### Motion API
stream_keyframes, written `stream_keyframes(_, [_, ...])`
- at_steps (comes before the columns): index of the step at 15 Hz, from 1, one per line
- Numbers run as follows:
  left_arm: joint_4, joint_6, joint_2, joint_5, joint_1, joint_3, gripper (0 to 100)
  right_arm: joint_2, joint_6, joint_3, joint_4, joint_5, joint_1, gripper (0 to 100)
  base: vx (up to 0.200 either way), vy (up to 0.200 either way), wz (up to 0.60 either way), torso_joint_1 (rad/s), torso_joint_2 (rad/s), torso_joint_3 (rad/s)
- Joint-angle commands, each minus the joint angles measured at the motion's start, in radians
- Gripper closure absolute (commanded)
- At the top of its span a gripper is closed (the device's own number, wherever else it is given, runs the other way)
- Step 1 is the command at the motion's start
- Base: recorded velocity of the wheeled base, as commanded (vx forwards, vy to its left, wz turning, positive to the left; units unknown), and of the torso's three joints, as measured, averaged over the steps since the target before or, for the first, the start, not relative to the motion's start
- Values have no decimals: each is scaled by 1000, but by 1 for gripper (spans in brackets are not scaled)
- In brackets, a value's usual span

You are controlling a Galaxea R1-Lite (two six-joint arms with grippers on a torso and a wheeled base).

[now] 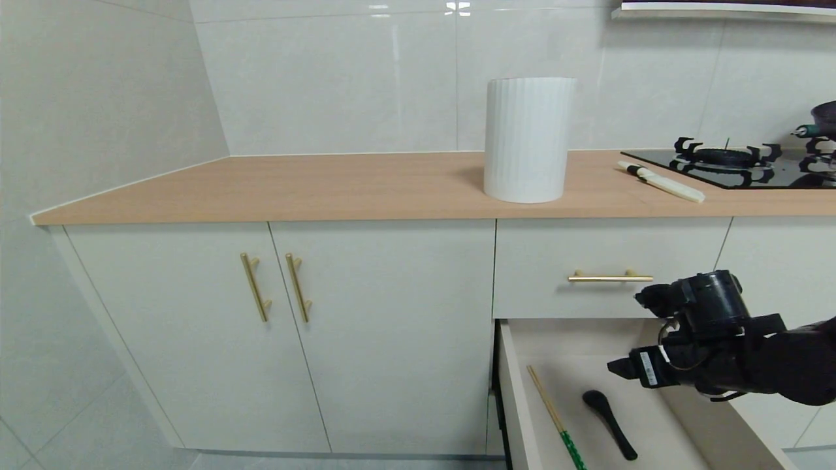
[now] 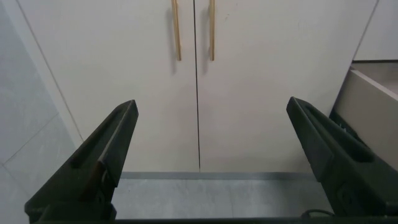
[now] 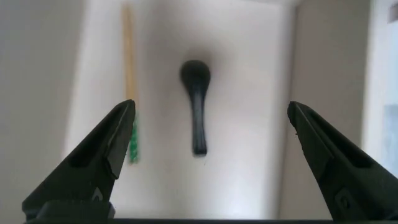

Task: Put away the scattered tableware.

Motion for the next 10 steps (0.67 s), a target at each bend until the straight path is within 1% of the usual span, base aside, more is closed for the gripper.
stream_keyframes(1, [0, 0, 0, 0, 0, 0, 0, -159, -3, 54, 0, 1, 66, 0, -200, 0, 0, 2, -2, -2])
stream_keyframes(3, [0, 0, 0, 0, 0, 0, 0, -202, -6, 77, 4, -4, 105, 0, -200, 0, 0, 0, 0, 5])
stream_keyframes(6, [0, 0, 0, 0, 0, 0, 0, -283, -37, 85, 109, -6, 138, 0, -200, 0, 0, 2, 2, 5])
stream_keyframes(7, [0, 0, 0, 0, 0, 0, 0, -309, -68, 87, 159, -4, 141, 0, -200, 0, 0, -2, 7, 2])
stream_keyframes(8, [0, 0, 0, 0, 0, 0, 0, -349, -112, 85, 256, 1, 148, 0, -200, 0, 0, 2, 2, -2])
stream_keyframes(9, [0, 0, 0, 0, 0, 0, 0, -383, -150, 82, 362, 1, 167, 0, 0, 0, 0, 0, 0, 0])
stream_keyframes(10, [0, 0, 0, 0, 0, 0, 0, -401, -178, 82, 432, 1, 181, 0, 0, 0, 0, 0, 0, 0])
